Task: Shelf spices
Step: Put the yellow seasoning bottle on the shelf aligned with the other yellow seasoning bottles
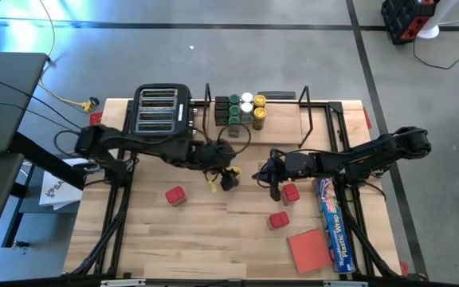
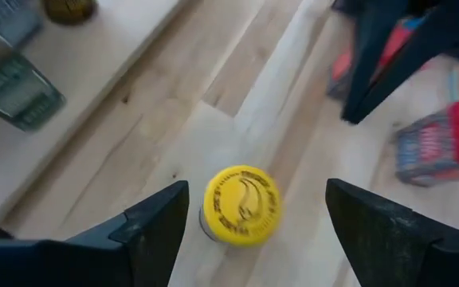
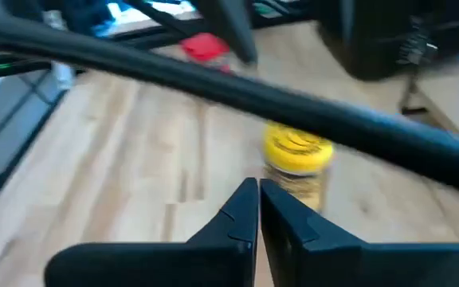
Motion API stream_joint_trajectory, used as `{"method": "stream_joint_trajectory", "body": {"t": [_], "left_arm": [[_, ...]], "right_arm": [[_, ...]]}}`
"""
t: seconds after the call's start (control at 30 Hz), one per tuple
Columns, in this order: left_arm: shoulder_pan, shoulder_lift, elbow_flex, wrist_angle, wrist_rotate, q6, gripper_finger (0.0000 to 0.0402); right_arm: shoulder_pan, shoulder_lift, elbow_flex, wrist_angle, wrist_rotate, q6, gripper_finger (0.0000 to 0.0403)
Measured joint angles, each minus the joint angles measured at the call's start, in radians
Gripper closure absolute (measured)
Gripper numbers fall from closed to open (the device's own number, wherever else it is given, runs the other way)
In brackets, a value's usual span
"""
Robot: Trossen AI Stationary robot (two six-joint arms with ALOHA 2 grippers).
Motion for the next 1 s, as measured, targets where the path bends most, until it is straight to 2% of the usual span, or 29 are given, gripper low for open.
{"method": "stream_joint_trajectory", "body": {"t": [0.1,0.17,0.37,0.47,0.57,0.7,0.87,1.0], "left_arm": [[-0.041,-0.069,0.000,-0.054,-0.062,0.003,0.0110],[-0.081,-0.115,0.000,-0.109,-0.143,-0.012,0.0110],[-0.217,-0.214,-0.002,-0.356,-0.403,-0.190,0.0110],[-0.282,-0.242,-0.018,-0.449,-0.494,-0.316,0.0110],[-0.335,-0.251,-0.052,-0.493,-0.540,-0.416,0.0110],[-0.378,-0.249,-0.090,-0.506,-0.546,-0.510,0.0110],[-0.406,-0.247,-0.137,-0.513,-0.547,-0.583,0.0110],[-0.414,-0.247,-0.153,-0.512,-0.552,-0.601,0.0110]], "right_arm": [[0.006,0.011,0.000,0.061,-0.058,-0.040,0.0376],[0.020,0.022,0.000,0.127,-0.063,-0.063,0.0350],[0.043,0.109,0.000,0.336,-0.066,-0.134,0.0243],[0.043,0.172,0.034,0.342,-0.062,-0.162,0.0186],[0.043,0.228,0.114,0.282,-0.003,-0.210,0.0142],[0.036,0.288,0.257,0.068,0.127,-0.252,0.0117],[0.002,0.354,0.426,-0.208,0.123,-0.174,0.0114],[-0.022,0.408,0.475,-0.283,0.126,-0.131,0.0114]]}}
